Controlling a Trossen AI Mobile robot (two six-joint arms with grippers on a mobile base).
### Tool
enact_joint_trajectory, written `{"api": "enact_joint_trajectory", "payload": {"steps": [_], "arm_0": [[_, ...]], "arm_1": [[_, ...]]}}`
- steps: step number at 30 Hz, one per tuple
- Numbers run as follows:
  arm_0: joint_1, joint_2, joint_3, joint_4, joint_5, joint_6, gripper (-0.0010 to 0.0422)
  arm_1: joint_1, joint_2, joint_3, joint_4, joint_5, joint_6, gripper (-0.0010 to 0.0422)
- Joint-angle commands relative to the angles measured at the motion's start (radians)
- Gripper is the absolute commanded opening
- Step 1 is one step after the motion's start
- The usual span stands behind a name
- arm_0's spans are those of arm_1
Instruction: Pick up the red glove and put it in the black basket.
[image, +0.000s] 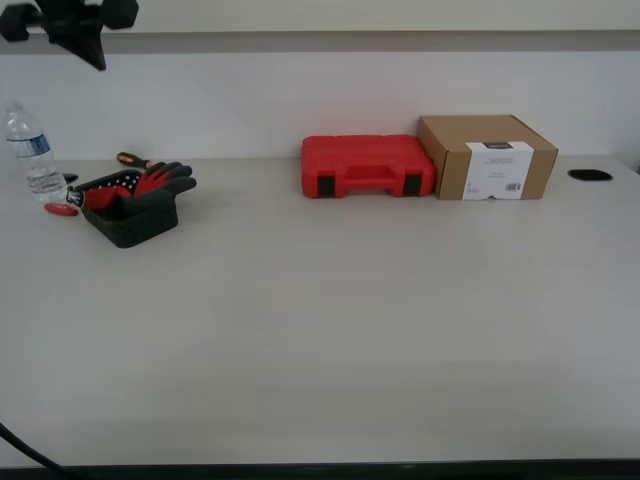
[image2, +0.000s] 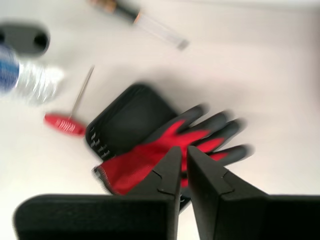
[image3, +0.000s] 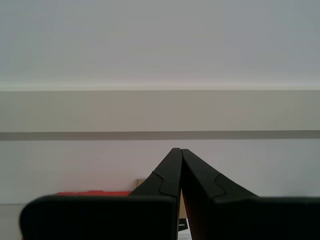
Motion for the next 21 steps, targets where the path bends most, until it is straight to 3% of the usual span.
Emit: {"api": "enact_joint_trajectory", "payload": {"steps": [1, 7, 11, 21], "arm_0": [[0.001, 0.0, 0.001, -0.004, 0.0, 0.002, 0.0], [0.001, -0.005, 0.0, -0.034, 0.0, 0.002, 0.0], [0.001, -0.006, 0.001, -0.064, 0.0, 0.003, 0.0], [0.001, -0.007, 0.001, -0.079, 0.0, 0.003, 0.0]], "arm_1": [[-0.038, -0.11, -0.008, -0.01, 0.023, 0.003, -0.0003], [-0.18, -0.44, -0.062, 0.02, 0.025, 0.002, -0.0001], [-0.278, -0.625, -0.142, 0.048, -0.04, -0.016, -0.0001], [-0.357, -0.9, -0.263, -0.01, -0.031, -0.078, 0.0]]}}
